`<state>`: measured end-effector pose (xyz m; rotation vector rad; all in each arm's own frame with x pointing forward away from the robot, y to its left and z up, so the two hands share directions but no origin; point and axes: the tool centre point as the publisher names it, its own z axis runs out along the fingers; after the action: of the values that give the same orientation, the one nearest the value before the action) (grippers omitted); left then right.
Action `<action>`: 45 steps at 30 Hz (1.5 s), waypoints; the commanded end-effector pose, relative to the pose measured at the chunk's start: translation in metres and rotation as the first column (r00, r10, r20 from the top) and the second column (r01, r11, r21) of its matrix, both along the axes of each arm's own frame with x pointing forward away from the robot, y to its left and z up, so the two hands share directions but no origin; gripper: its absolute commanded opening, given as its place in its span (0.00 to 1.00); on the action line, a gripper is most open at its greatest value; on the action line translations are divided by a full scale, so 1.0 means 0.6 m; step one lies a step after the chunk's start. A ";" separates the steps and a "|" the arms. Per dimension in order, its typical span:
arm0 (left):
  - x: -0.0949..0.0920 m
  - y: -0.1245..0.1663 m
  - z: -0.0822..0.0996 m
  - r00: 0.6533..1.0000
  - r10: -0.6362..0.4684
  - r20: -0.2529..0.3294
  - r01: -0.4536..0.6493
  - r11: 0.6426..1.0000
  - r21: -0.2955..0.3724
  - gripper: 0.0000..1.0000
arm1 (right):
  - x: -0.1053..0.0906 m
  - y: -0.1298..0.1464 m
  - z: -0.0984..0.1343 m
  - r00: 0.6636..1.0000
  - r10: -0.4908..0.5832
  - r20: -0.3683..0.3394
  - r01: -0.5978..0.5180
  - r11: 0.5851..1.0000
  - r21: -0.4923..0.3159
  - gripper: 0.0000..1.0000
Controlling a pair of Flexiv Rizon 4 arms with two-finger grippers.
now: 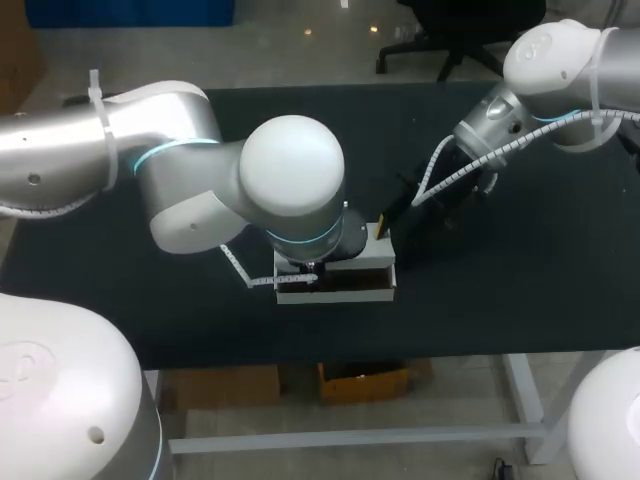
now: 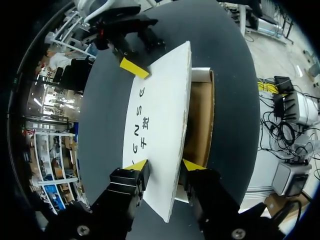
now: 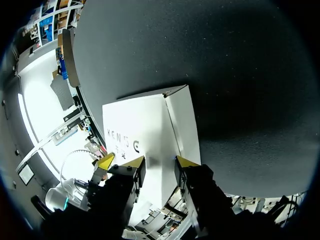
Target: Assemble the packaging by folding the flat box into shape, placing the metal phone stand inside, and closing the box properly
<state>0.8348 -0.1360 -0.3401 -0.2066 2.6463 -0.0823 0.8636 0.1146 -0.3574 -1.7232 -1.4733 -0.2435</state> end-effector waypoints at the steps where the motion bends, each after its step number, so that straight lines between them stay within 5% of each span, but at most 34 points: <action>1: -0.005 0.000 -0.002 1.000 0.004 0.012 -0.004 1.000 0.001 0.40 | 0.001 0.000 0.000 1.000 0.001 -0.001 -0.001 1.000 0.001 0.36; 45: -0.014 -0.006 -0.017 0.998 -0.003 0.056 0.003 1.000 0.011 0.42 | -0.006 -0.012 0.003 1.000 -0.006 0.011 0.006 1.000 0.008 0.38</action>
<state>0.8286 -0.1375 -0.3489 -0.1899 2.5983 -0.0812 0.8611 0.1090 -0.3559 -1.7245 -1.4748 -0.2570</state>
